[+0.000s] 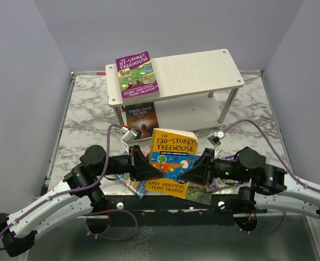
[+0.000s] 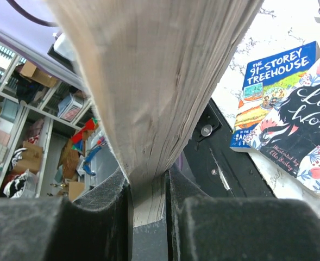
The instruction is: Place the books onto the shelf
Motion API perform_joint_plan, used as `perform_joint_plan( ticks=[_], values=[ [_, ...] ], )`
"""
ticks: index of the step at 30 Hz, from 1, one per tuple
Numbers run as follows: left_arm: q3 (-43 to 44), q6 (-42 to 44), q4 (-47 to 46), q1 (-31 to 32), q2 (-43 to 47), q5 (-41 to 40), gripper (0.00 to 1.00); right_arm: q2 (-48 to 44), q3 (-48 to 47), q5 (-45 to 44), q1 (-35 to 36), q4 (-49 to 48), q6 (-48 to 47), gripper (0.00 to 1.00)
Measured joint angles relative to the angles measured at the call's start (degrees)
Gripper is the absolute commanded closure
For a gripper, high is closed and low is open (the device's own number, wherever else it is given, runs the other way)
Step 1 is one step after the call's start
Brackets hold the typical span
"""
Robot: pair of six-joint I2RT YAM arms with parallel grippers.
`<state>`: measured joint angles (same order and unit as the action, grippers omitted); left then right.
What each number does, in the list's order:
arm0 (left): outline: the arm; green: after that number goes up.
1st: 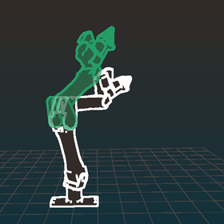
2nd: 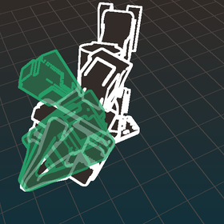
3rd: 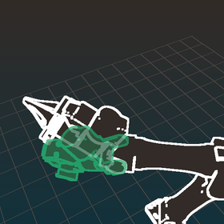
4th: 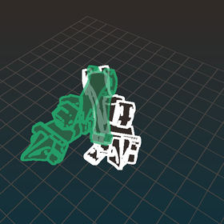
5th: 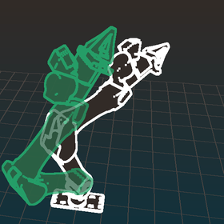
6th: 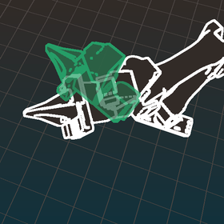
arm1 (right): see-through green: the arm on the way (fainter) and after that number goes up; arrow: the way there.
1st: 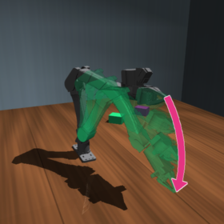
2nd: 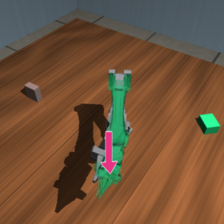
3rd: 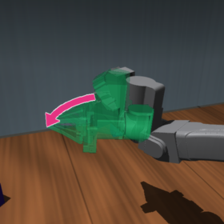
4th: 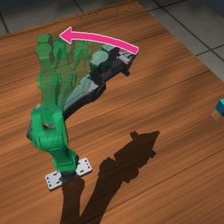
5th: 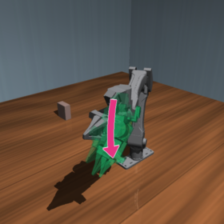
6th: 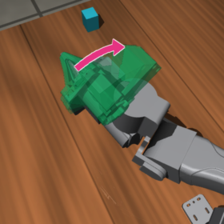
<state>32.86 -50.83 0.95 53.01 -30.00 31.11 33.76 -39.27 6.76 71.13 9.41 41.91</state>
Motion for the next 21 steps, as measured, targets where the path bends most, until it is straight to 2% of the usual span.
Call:
perform_joint_plan(
  ticks=[2,4,7,10,15,21],
  values=[
    [-0.5,-0.4,-1.2,0.0,0.1,0.4,1.0,0.0,-0.1,0.2,0.0,-0.1,0.0,0.96],
    [-1.5,-1.2,-2.9,0.0,0.3,0.6,1.0,0.0,-0.2,0.2,0.0,0.0,0.0,0.85],
    [-3.2,-2.5,-5.4,0.0,1.0,0.6,1.0,0.0,-0.2,0.2,0.0,0.1,0.0,0.57],
    [-4.5,-4.4,-8.3,0.0,2.1,0.1,1.0,-0.1,-0.2,0.2,0.0,-1.3,0.0,0.41],
    [-5.8,-7.0,-12.9,0.0,4.1,-1.6,1.0,0.3,0.1,0.8,0.0,-6.7,0.2,0.33],
    [-6.8,-8.6,-15.8,0.0,6.4,-5.6,1.0,3.0,1.3,2.6,0.0,-13.9,1.2,0.34]
  ],
)
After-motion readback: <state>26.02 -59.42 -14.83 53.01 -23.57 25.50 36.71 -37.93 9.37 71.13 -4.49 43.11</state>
